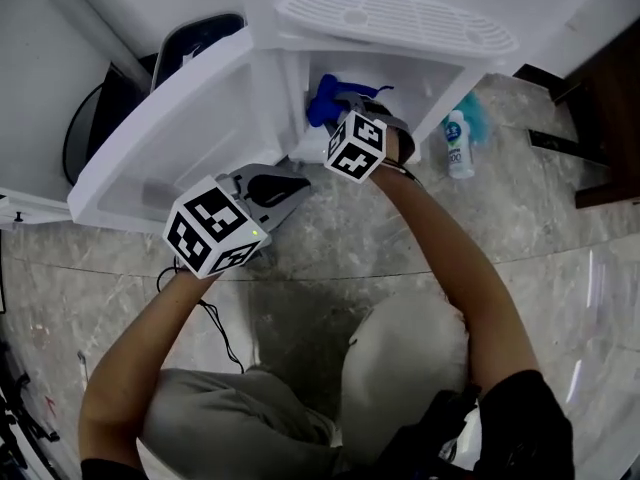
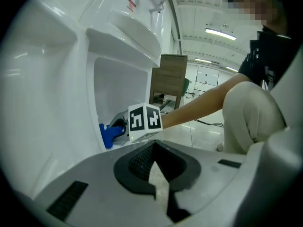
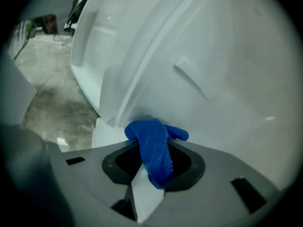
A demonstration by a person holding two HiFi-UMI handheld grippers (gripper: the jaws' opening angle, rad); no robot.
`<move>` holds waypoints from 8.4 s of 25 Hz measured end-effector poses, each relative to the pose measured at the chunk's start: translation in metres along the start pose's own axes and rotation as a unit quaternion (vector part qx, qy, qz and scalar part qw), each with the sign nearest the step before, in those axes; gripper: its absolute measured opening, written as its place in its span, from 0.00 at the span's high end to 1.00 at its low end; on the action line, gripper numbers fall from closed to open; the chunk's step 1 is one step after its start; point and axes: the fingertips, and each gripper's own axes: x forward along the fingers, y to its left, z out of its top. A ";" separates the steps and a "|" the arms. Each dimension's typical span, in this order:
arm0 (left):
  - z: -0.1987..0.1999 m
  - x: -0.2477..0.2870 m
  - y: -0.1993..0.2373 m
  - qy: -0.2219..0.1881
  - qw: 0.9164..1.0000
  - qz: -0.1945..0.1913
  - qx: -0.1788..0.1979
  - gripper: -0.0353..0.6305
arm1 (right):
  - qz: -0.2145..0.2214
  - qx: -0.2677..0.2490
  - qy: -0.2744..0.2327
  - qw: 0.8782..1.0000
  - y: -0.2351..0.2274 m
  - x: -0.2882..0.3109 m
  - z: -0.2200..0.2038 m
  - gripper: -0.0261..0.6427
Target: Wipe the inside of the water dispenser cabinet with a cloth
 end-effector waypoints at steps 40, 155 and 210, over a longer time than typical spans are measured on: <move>-0.006 -0.014 0.001 0.007 0.999 0.028 -0.021 0.94 | -0.098 0.352 -0.256 0.895 -0.106 -0.007 0.036 0.80; 0.034 0.293 0.166 0.142 0.953 0.206 0.173 0.79 | 0.064 0.228 -0.219 0.947 -0.027 -0.251 -0.086 0.96; 0.253 0.163 0.177 -0.371 0.865 0.333 0.052 0.80 | 0.131 0.276 -0.253 0.918 0.030 -0.251 -0.071 0.96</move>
